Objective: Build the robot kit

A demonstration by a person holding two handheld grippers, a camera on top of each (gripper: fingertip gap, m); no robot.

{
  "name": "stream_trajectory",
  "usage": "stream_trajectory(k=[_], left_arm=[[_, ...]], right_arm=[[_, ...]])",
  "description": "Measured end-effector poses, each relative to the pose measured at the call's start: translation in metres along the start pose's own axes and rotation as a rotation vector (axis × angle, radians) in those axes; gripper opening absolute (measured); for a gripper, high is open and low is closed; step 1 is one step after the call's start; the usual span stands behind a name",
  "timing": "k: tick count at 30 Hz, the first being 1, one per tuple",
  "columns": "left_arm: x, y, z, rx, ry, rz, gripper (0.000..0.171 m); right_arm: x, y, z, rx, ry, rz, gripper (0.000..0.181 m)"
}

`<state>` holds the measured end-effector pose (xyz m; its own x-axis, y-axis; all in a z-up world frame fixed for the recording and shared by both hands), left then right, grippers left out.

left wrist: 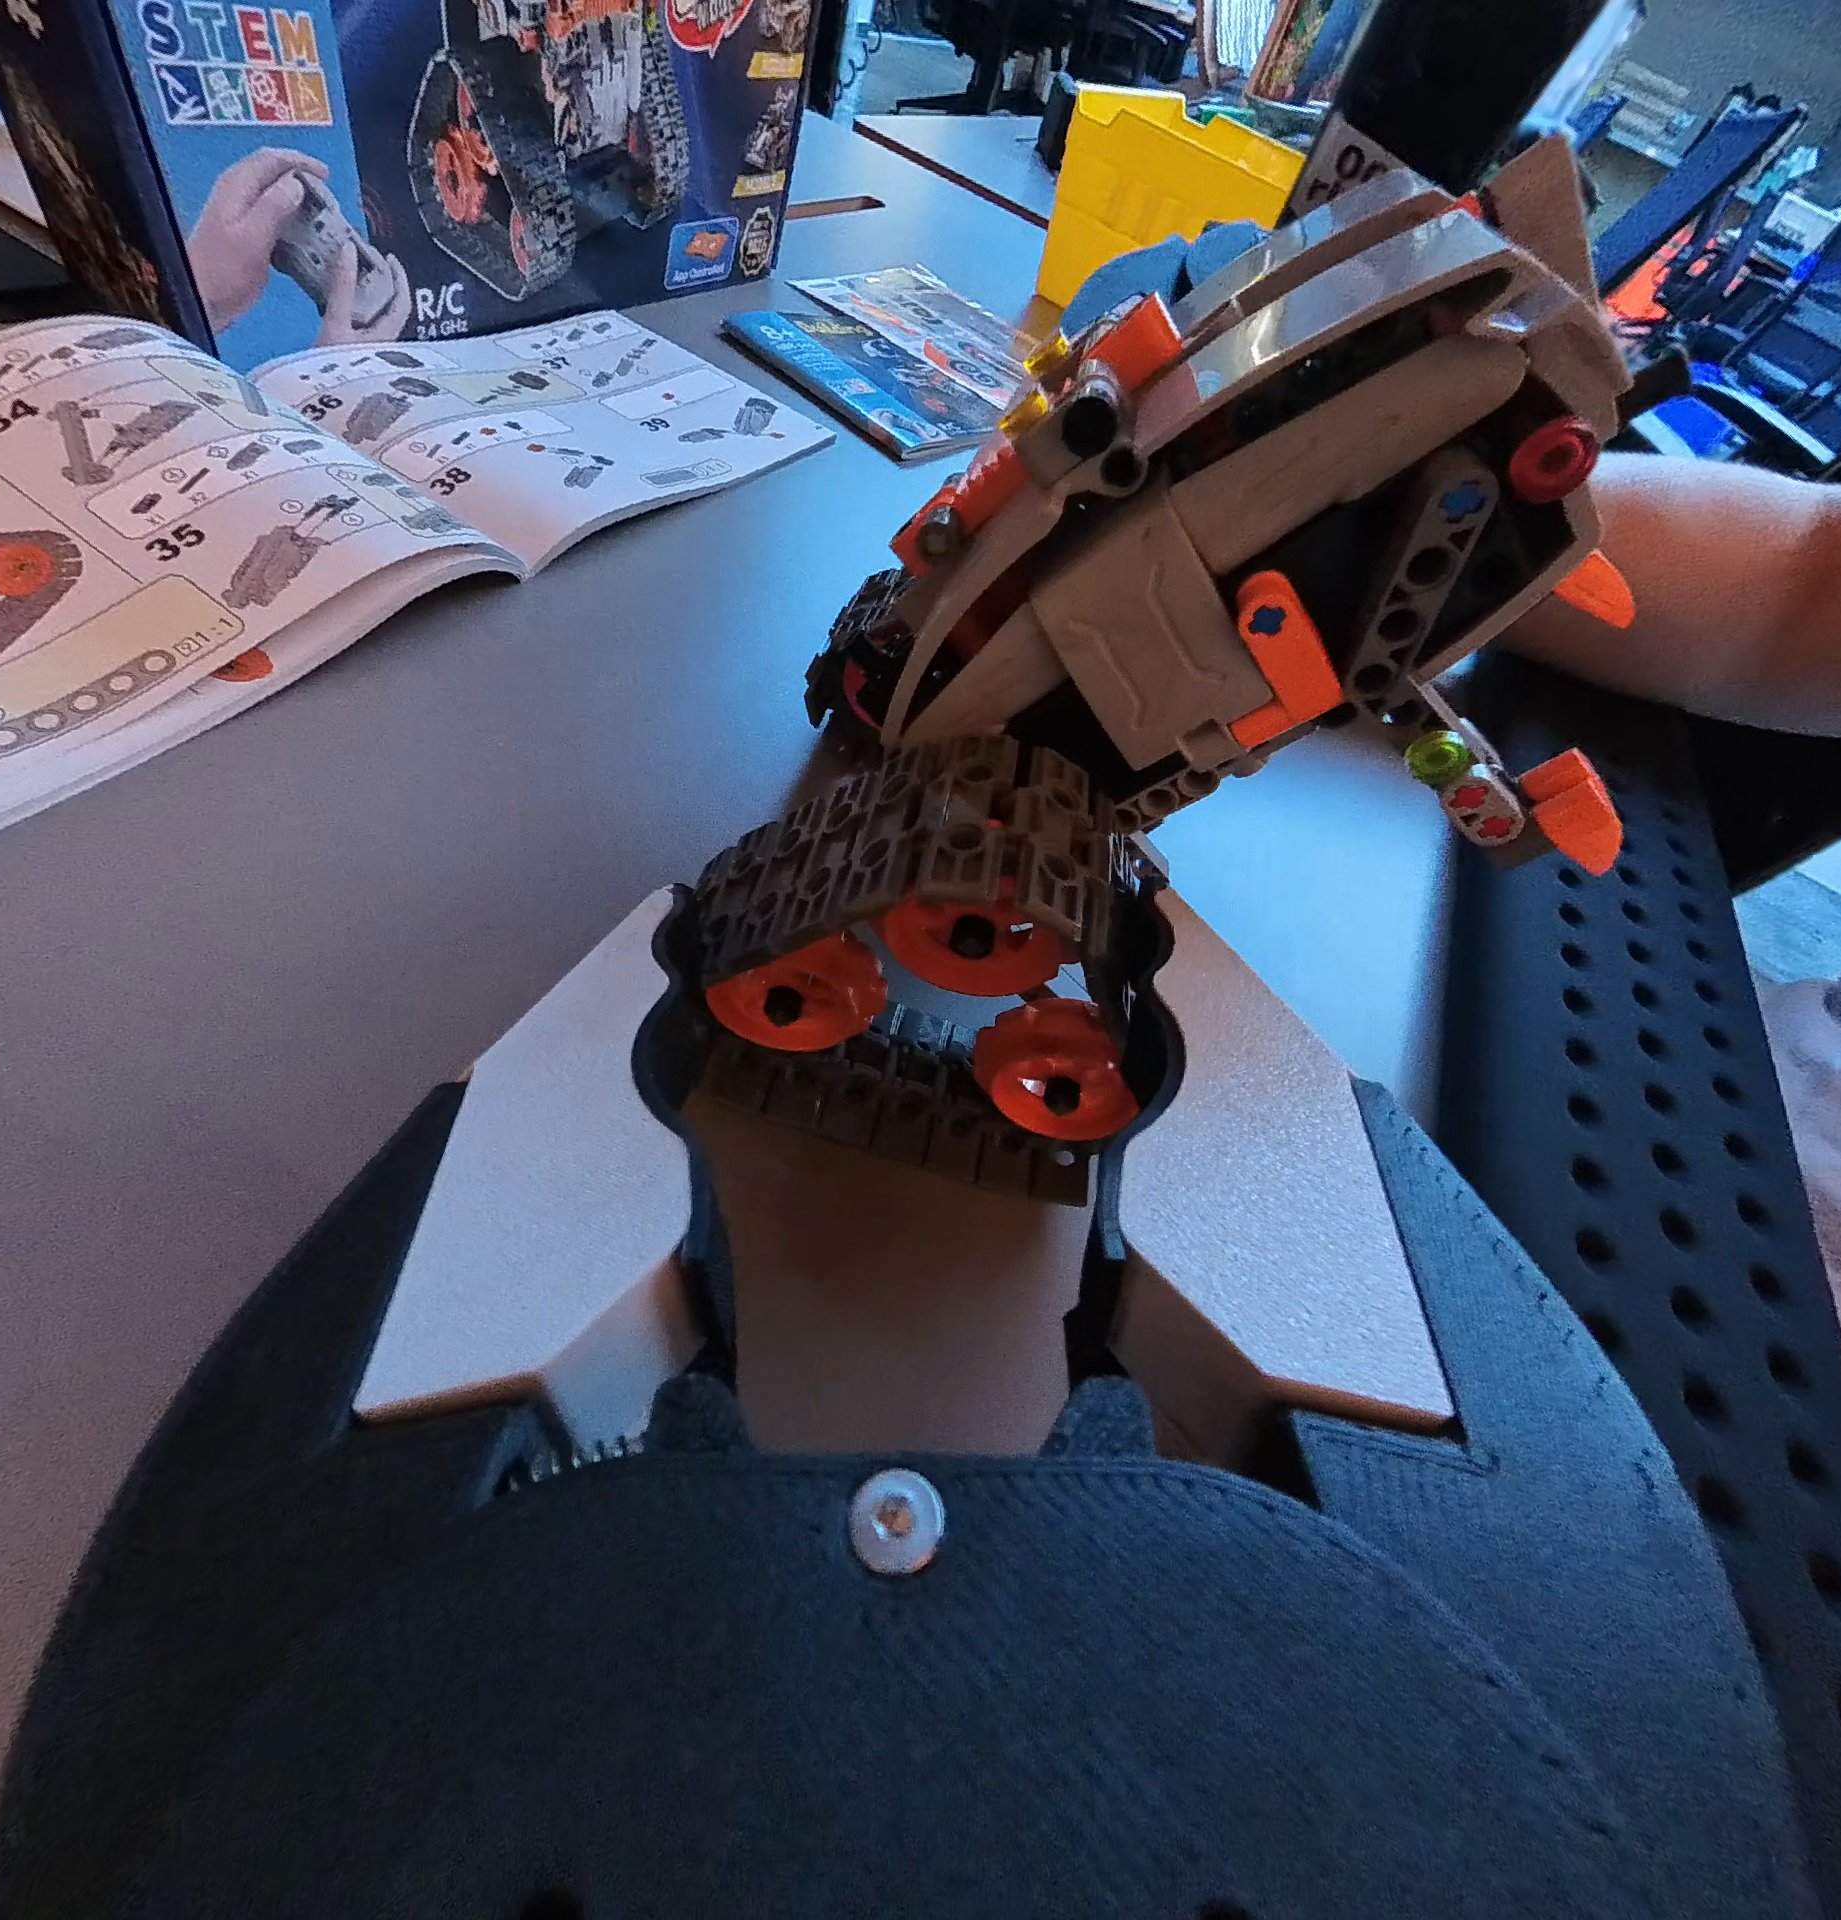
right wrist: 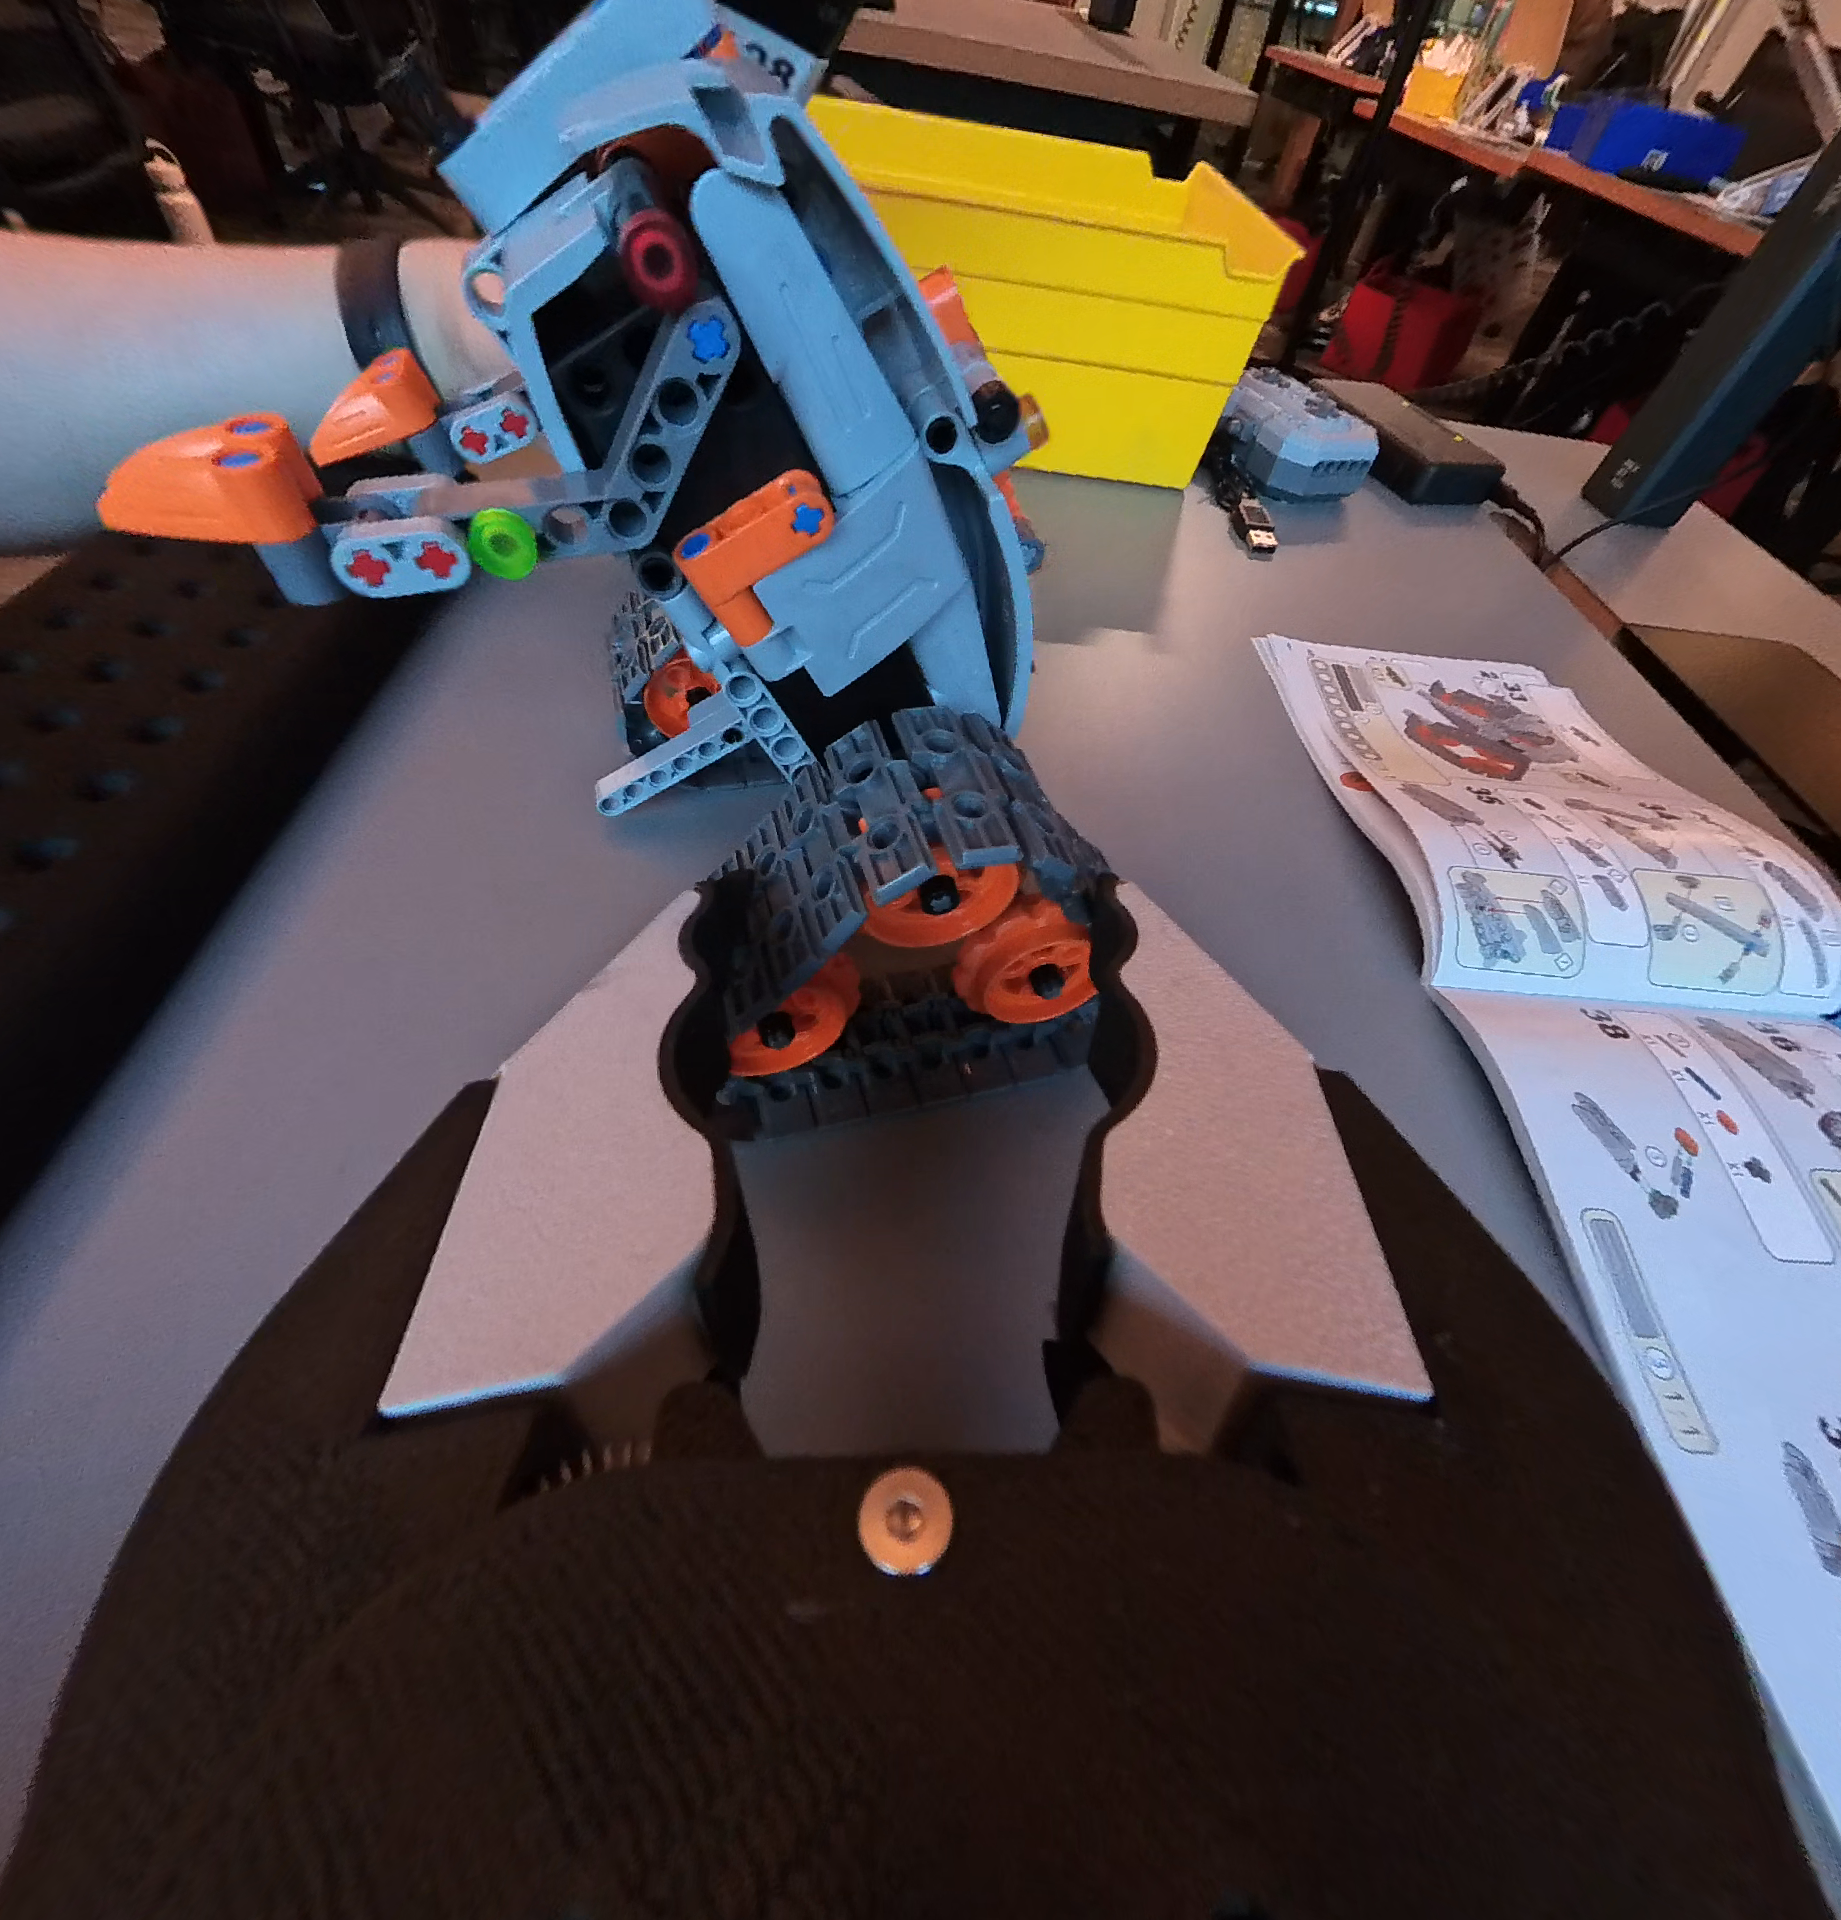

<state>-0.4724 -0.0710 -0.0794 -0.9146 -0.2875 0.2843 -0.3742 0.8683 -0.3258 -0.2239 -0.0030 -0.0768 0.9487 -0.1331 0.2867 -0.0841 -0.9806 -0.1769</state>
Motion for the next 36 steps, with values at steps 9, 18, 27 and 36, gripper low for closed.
stream_trajectory(k=[9, 18, 27, 36], left_arm=[[0.003, -0.008, 0.003, 0.117, -0.081, 0.058, 0.081], [-0.006, -0.005, 0.000, 0.042, -0.024, -0.012, 0.084], [0.006, 0.017, -0.010, -0.017, -0.080, -0.347, 0.089], [0.032, 0.028, -0.008, 0.093, -0.189, -0.544, 0.073]], right_arm=[[0.003, -0.016, -0.002, -0.023, 0.041, -0.096, 0.080], [0.002, -0.005, 0.008, 0.011, 0.081, -0.210, 0.051], [-0.001, -0.009, 0.009, -0.038, 0.103, -0.129, 0.052], [0.014, 0.011, -0.007, 0.112, -0.062, -0.177, 0.036]])
Point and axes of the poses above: each gripper's, where its closed fingertips meet, x back along the fingers, z out of its underside, y = z × x across the jaws, the point moved 9 cm from there along x, back along the fingers, and after that the axes turned 11 degrees about z, right-handed, at the moved point
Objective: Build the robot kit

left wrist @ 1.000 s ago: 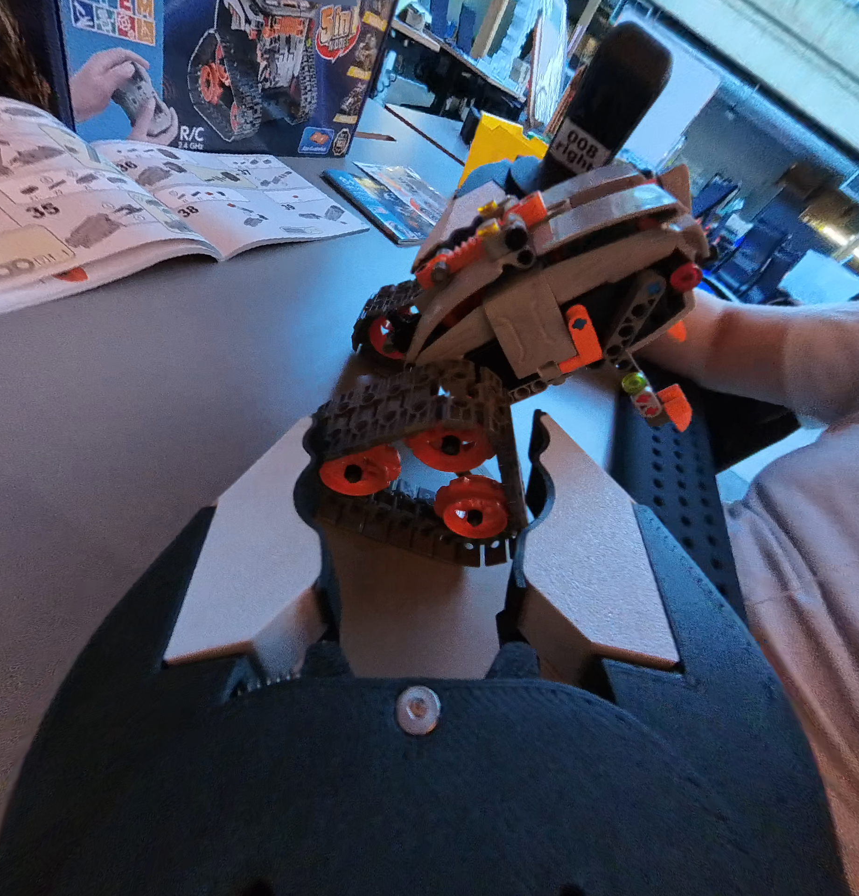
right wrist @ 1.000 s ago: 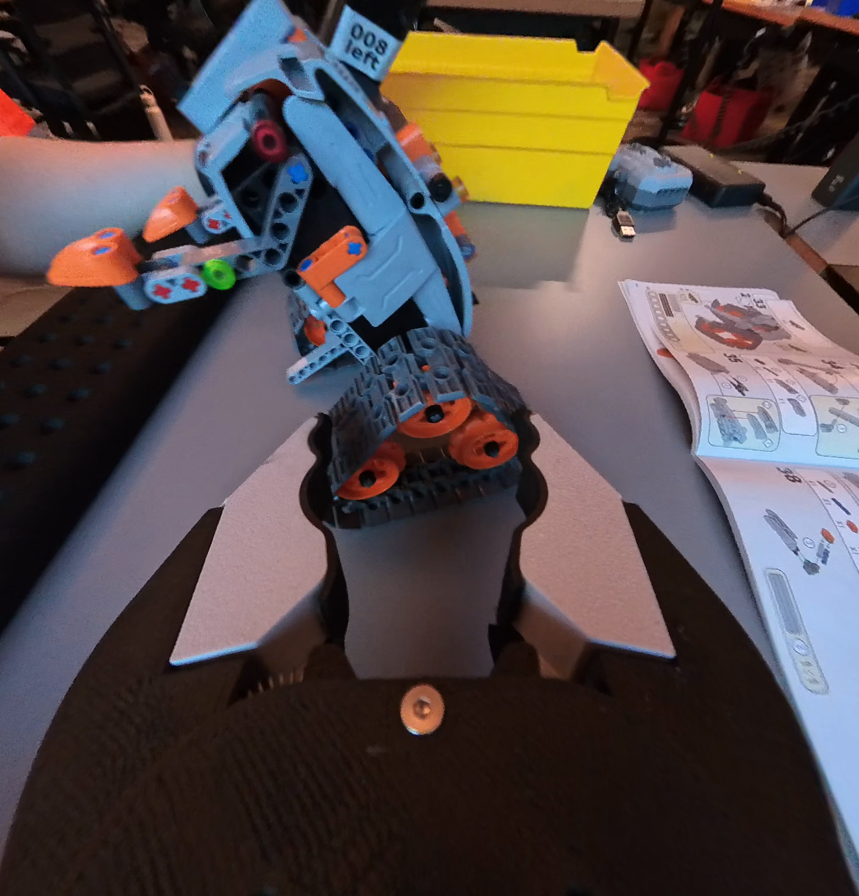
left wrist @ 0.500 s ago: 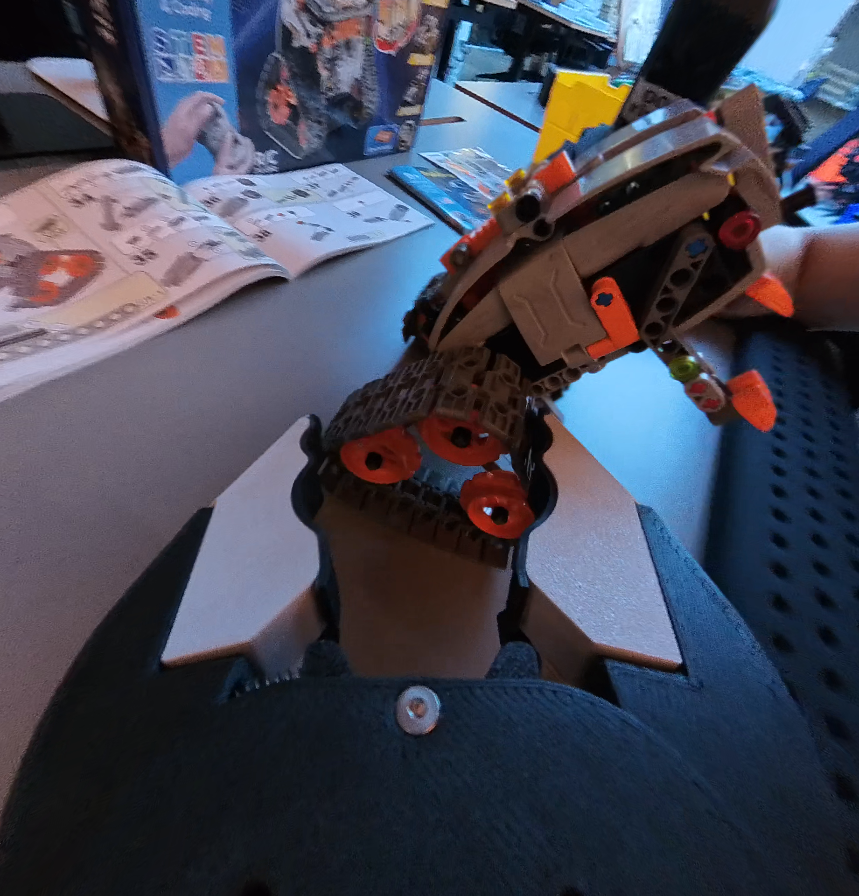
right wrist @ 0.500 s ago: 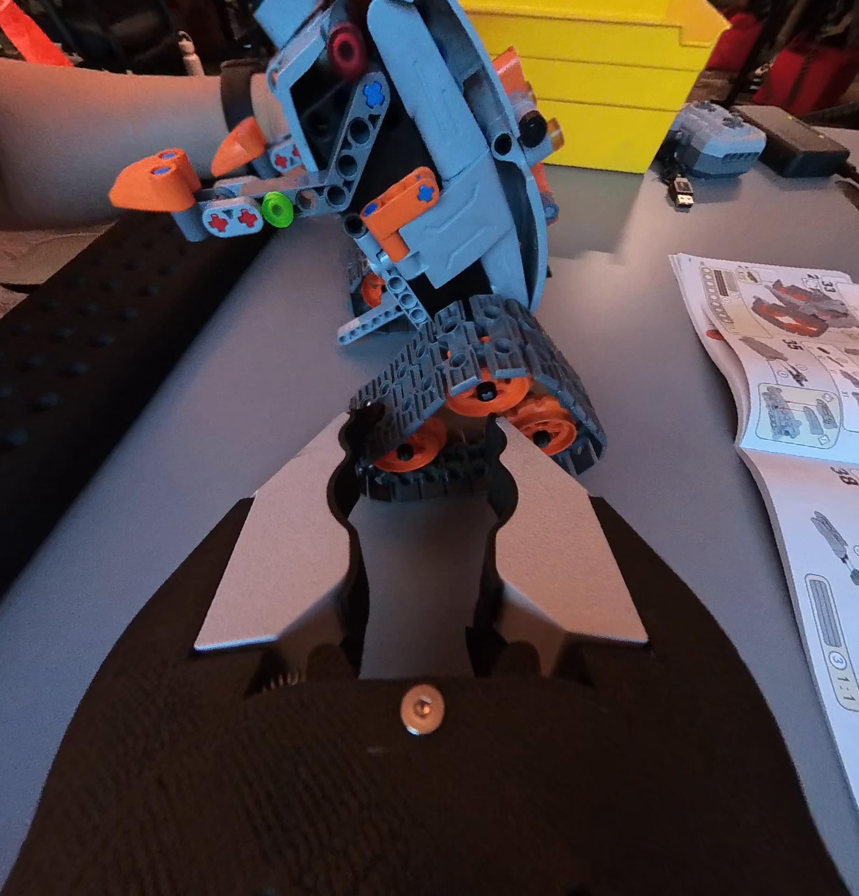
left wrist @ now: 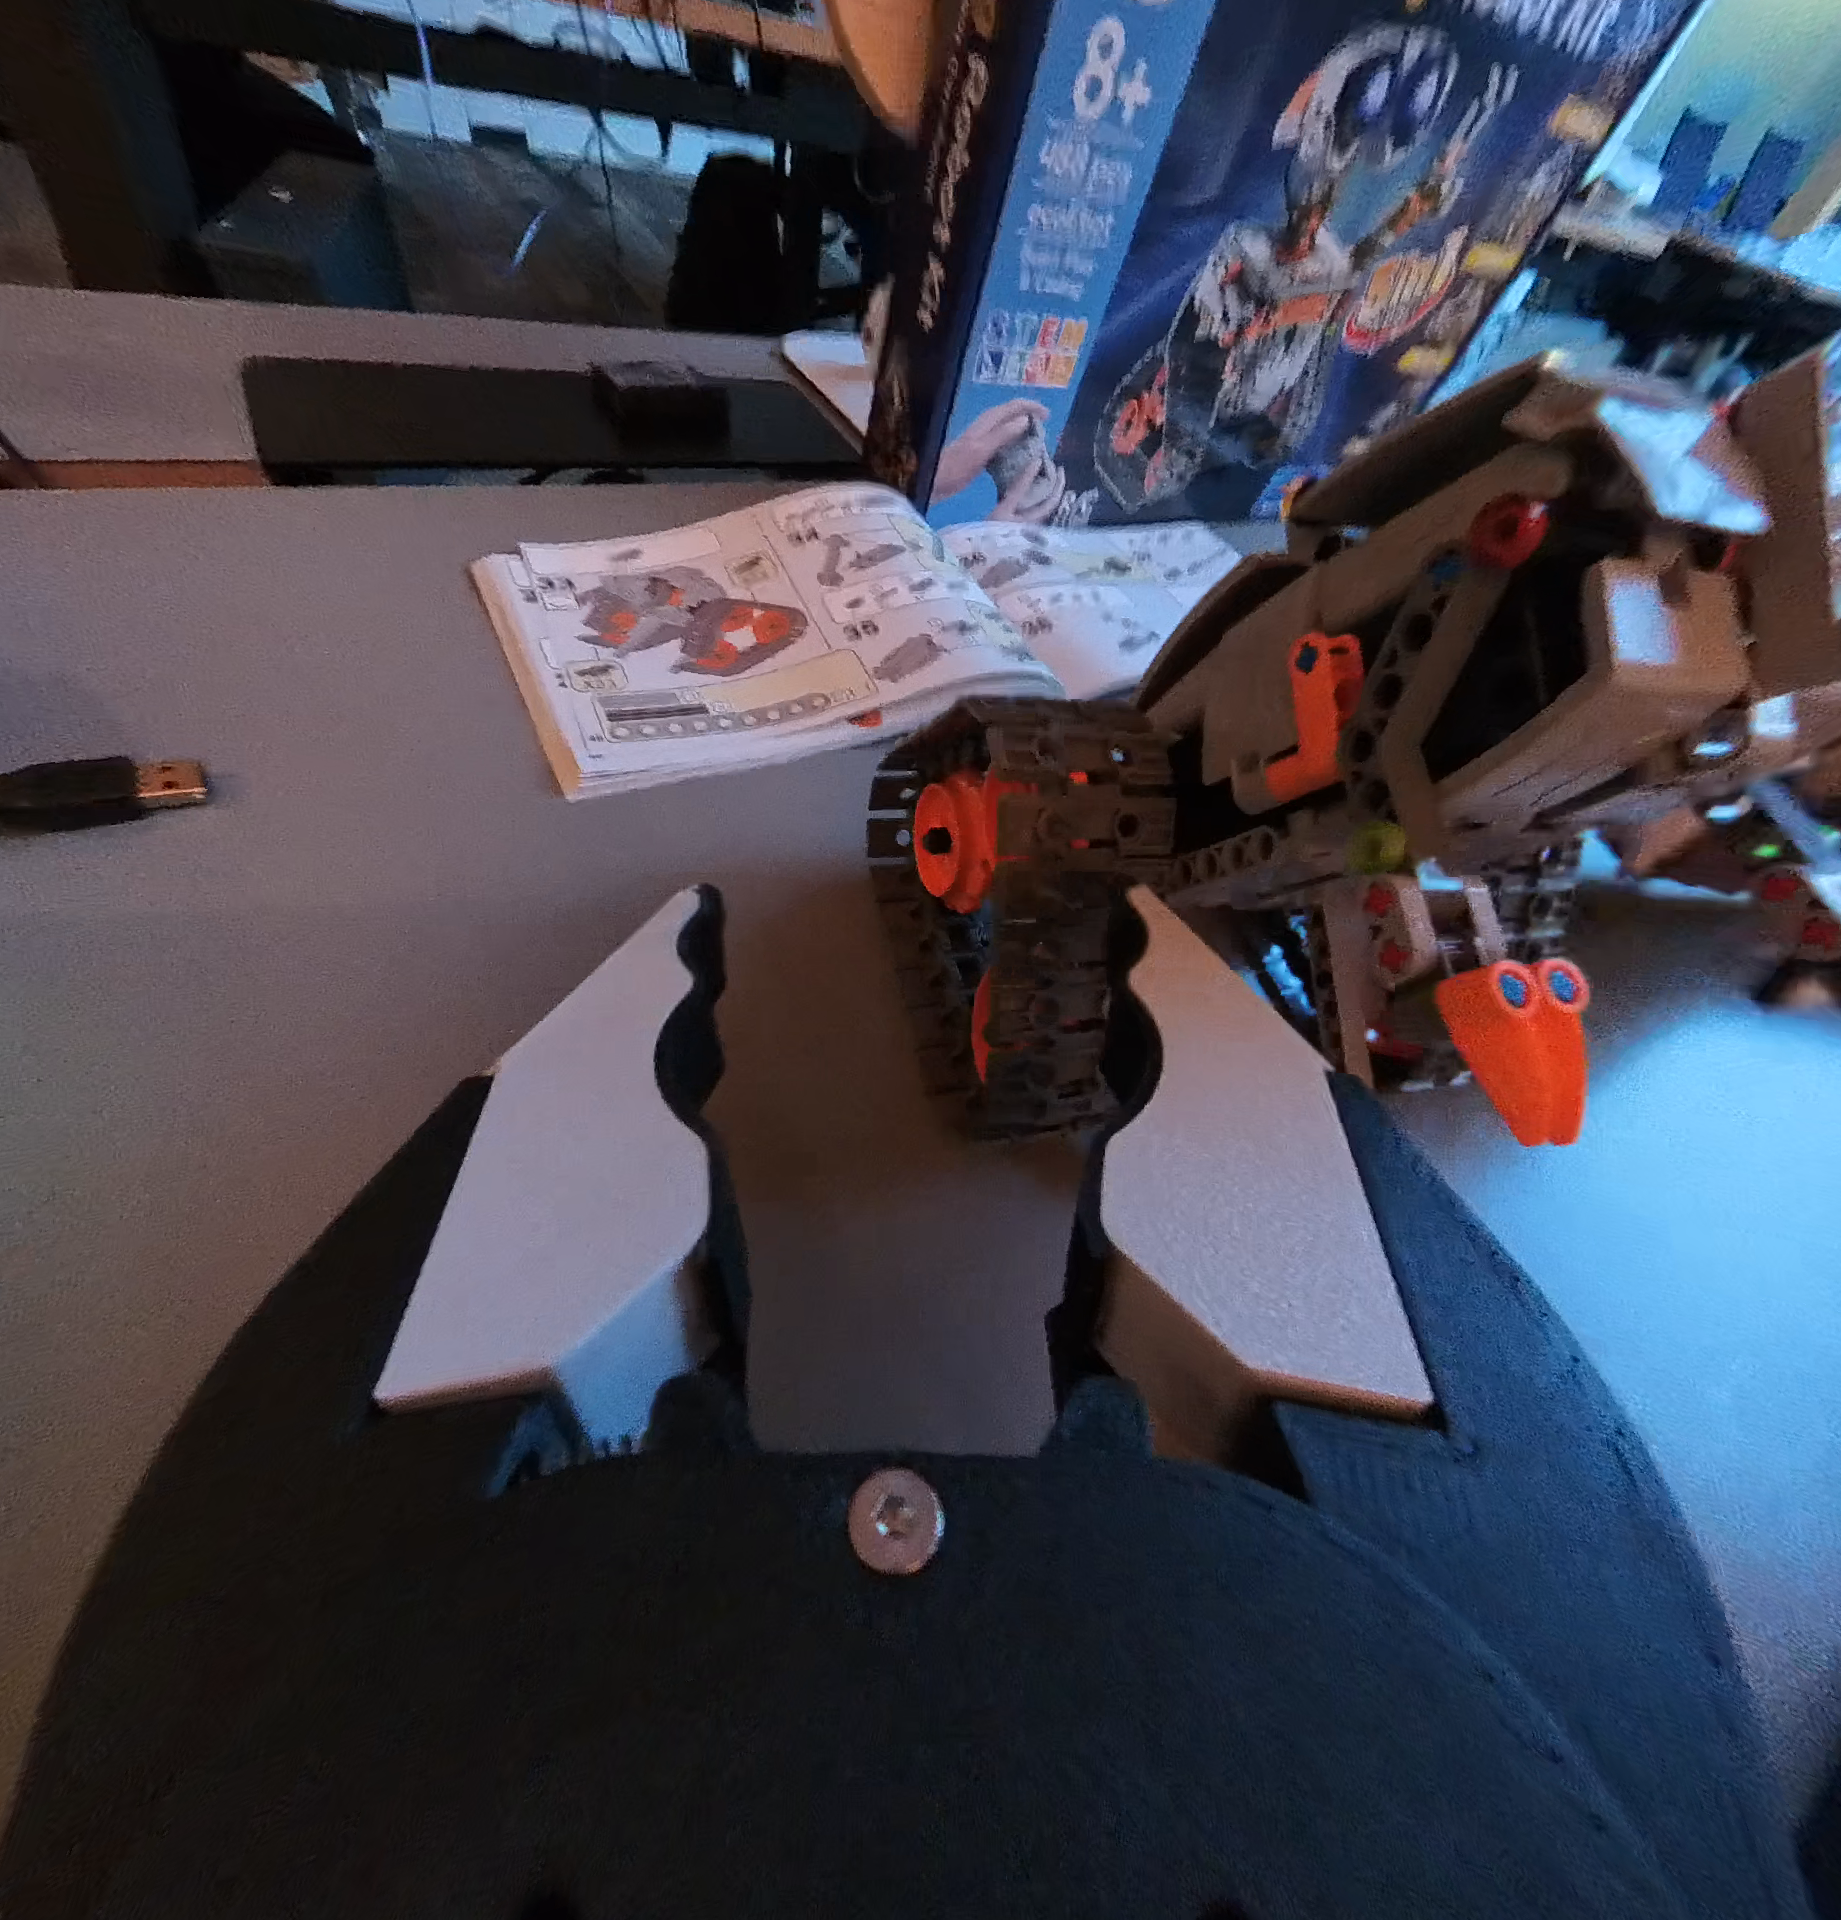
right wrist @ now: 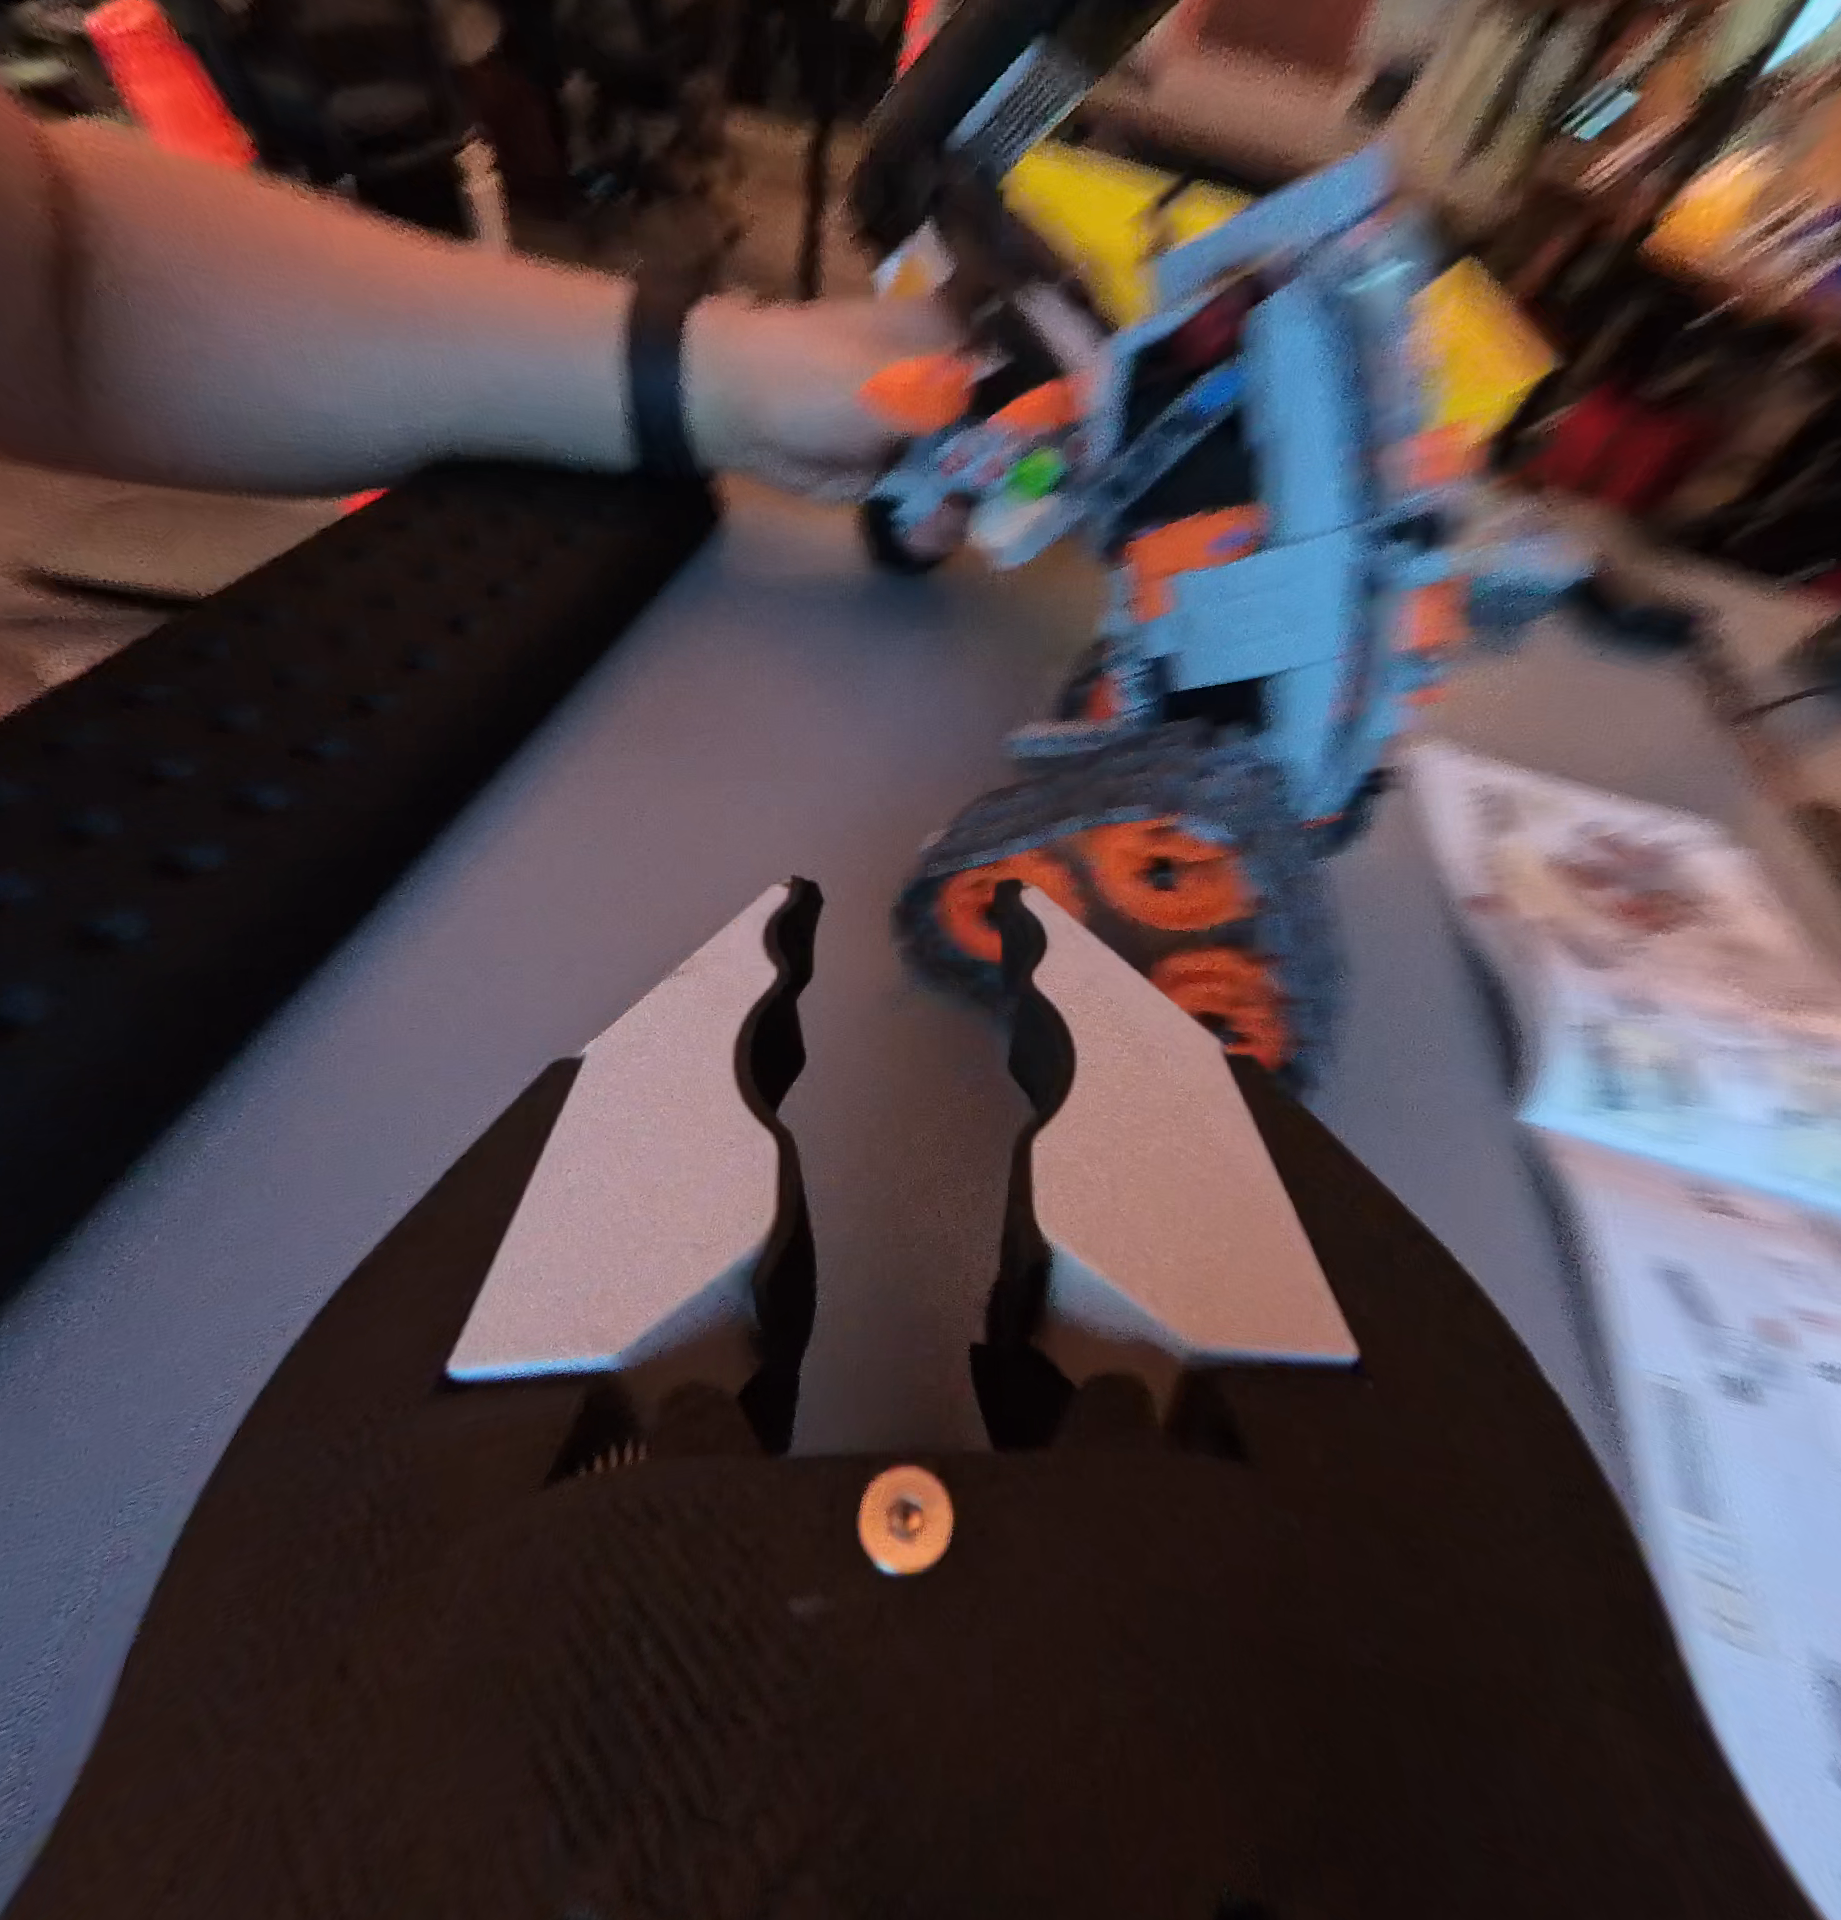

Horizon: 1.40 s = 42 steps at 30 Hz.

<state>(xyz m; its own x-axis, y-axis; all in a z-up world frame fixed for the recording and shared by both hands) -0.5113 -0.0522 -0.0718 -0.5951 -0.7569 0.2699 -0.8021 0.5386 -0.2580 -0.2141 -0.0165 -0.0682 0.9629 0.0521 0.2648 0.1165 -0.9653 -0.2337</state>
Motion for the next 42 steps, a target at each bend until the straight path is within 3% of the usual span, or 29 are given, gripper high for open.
stream_trajectory(k=[1, 3, 7, 11, 14, 17, 19, 27, 32, 37, 42], left_arm=[[0.005, 0.001, -0.002, 0.015, -0.042, 0.016, 0.073], [0.016, 0.001, -0.006, 0.069, -0.123, 0.070, 0.072], [0.031, -0.013, -0.007, 0.152, -0.195, 0.157, 0.073], [0.032, -0.032, -0.007, 0.104, -0.206, 0.169, 0.077], [0.027, -0.038, -0.002, 0.097, -0.177, 0.151, 0.079], [0.030, -0.034, 0.000, 0.136, -0.205, 0.125, 0.077], [0.035, -0.030, 0.000, 0.150, -0.231, 0.085, 0.075], [0.070, -0.030, 0.004, 0.200, -0.443, -0.032, 0.068], [0.066, -0.030, 0.015, 0.264, -0.384, 0.003, 0.067], [0.055, -0.037, 0.014, 0.217, -0.307, 0.048, 0.069], [0.072, -0.051, -0.005, 0.121, -0.440, 0.063, 0.073]], right_arm=[[0.007, -0.012, -0.002, 0.008, -0.055, 0.088, 0.036], [0.015, -0.040, -0.002, -0.062, -0.113, 0.237, 0.056], [-0.001, -0.052, 0.006, -0.284, -0.118, 0.092, 0.066], [-0.027, -0.050, 0.012, -0.287, 0.021, -0.015, 0.065], [-0.029, -0.045, 0.009, -0.264, 0.032, -0.008, 0.060], [-0.023, -0.035, 0.006, -0.214, 0.060, -0.018, 0.039], [-0.021, -0.023, 0.004, -0.187, 0.058, -0.038, 0.035], [-0.020, 0.006, -0.003, -0.029, 0.075, -0.001, 0.039], [-0.020, 0.011, -0.005, -0.124, 0.080, 0.007, 0.039], [-0.019, 0.015, -0.003, -0.163, 0.042, -0.069, 0.042], [-0.017, 0.014, -0.003, -0.132, 0.002, -0.067, 0.041]])
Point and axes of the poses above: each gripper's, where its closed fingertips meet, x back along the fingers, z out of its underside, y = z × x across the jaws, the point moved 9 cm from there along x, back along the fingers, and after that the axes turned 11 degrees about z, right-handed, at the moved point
